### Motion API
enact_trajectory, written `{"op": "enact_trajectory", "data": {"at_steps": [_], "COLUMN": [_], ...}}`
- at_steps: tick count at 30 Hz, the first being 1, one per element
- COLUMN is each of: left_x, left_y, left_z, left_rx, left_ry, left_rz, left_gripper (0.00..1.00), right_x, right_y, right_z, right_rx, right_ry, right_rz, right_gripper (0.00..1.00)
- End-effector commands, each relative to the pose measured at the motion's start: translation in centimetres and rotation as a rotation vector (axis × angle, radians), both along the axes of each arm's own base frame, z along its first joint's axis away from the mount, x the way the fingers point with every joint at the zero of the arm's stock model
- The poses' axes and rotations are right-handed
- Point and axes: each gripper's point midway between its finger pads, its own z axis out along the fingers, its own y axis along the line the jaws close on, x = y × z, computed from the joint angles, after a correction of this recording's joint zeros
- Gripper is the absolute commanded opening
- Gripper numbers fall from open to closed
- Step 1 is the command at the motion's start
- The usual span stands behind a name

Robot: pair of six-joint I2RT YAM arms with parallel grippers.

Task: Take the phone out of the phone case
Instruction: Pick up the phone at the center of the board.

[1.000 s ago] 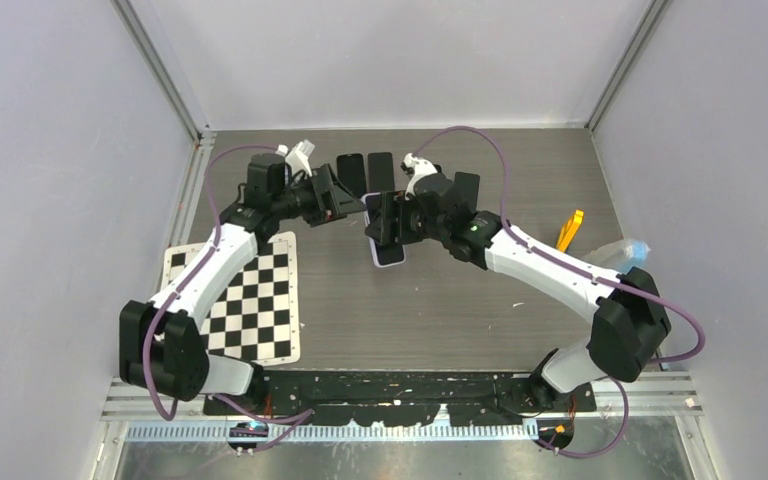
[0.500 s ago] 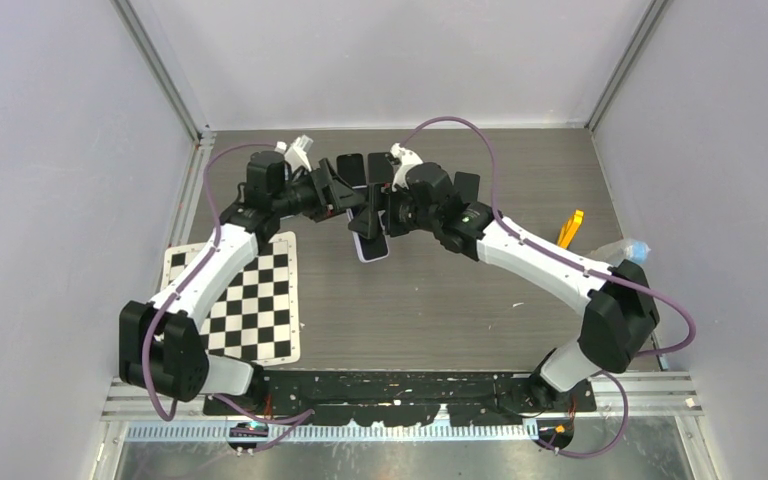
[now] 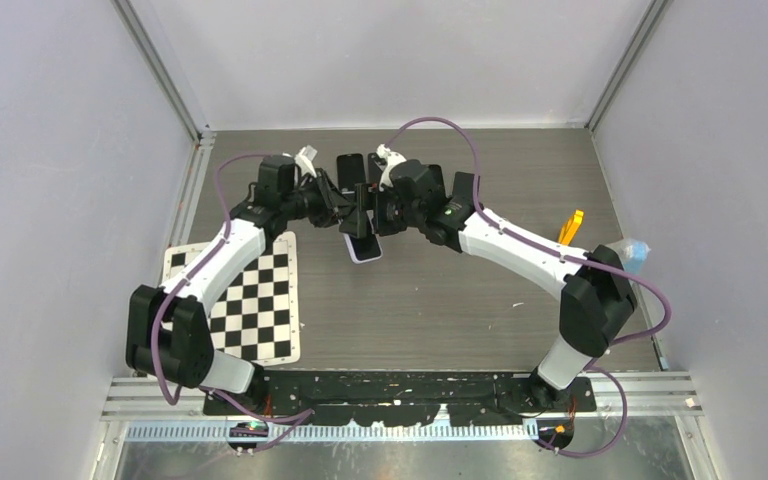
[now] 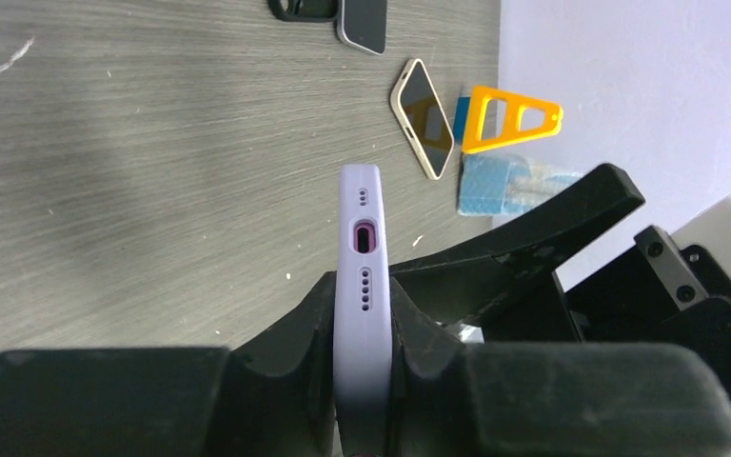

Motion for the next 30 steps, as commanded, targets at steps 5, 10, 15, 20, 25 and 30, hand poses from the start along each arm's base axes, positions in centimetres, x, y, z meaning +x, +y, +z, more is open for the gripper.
{"op": "enact_trajectory", "data": {"at_steps": [5,10,15,20,25,30], "left_x": [-0.1,0.8,2.2,2.7,3.3,3.8], "left_y": [-0.5,0.0,1.9,3.9,3.4,2.7], "left_z": [1.3,2.5,5.0,10.6,16.1,22.5], "left_rx": [-0.015,0.022,0.032,0.060,-0.052,-0.197], "left_ry": [0.012,-0.048,-0.116,-0.253,-0.287,-0.342], "left_rz": [-0.012,-0.016,-0.014,-0.033,0.000,0.030], "left_gripper": [0.00,0.00,0.00,0.00,0.00,0.00], "right_x": [1.4,0.7,0.0,-0.1,-1.2,-2.6], "right_y": [1.8,0.8,-1.9,-5.3,-5.5,-4.8], "right_z": [4.9,4.6,8.7,12.3,13.8,15.9], "right_rx": [0.111,0.122,0.316,0.502,0.596,0.761], "right_ry": [-0.073,-0.058,-0.111,-0.130,-0.176,-0.233], "right_rz": [-0.012,0.033,0.058,-0.004,0.034,0.129], "right_gripper": [0.51,0.94,0.97,0.93,0.90,0.91]}}
